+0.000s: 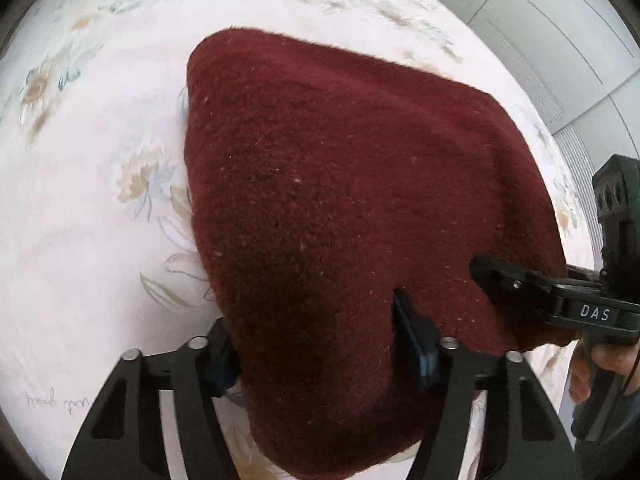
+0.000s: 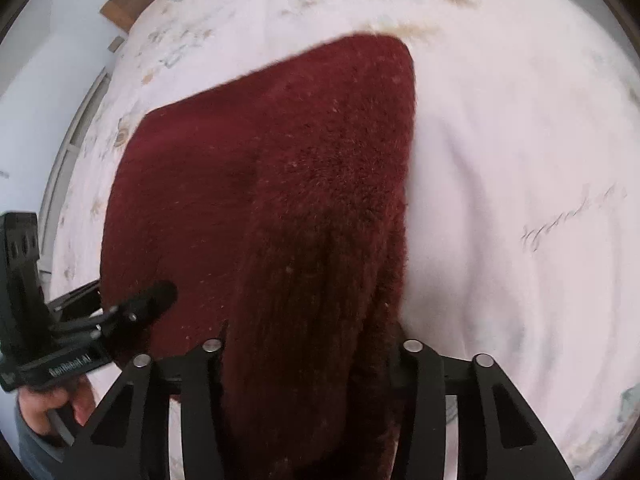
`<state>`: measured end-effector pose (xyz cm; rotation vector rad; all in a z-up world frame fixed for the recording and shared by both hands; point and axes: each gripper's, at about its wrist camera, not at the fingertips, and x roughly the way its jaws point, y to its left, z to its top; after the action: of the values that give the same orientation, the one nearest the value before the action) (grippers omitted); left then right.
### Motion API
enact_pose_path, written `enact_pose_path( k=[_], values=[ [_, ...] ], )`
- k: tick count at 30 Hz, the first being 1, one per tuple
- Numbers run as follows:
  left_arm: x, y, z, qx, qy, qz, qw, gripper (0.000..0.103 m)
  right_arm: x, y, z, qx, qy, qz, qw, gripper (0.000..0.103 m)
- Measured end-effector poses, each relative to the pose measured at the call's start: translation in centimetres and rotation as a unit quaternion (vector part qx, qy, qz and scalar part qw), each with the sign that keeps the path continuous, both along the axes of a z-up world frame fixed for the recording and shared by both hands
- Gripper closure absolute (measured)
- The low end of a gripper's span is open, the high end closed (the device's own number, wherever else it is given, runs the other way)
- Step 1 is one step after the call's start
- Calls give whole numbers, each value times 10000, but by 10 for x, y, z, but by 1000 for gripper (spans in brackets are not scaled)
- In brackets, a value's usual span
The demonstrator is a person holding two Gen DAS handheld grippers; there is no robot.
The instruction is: Fold small clothes
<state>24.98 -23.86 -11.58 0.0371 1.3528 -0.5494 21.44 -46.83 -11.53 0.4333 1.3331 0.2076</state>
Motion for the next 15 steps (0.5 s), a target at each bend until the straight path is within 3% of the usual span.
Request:
enact_pose_path(
  k=[2, 5, 9, 15],
  values=[
    [1, 8, 8, -198, 39, 68, 9998, 56, -2, 7, 16, -127, -138, 89, 9998, 59],
    [2, 23, 25, -470, 8, 110, 9988, 59, -3, 24, 39, -138, -401, 220, 9989, 60],
    [-6, 53, 53, -534, -306, 103, 9981, 59, -2, 54, 64, -79, -712, 439, 9965, 60],
    [-15, 116, 85, -617, -606, 404, 9954, 59, 3, 108, 71, 59, -893, 775, 9930, 60]
  ],
)
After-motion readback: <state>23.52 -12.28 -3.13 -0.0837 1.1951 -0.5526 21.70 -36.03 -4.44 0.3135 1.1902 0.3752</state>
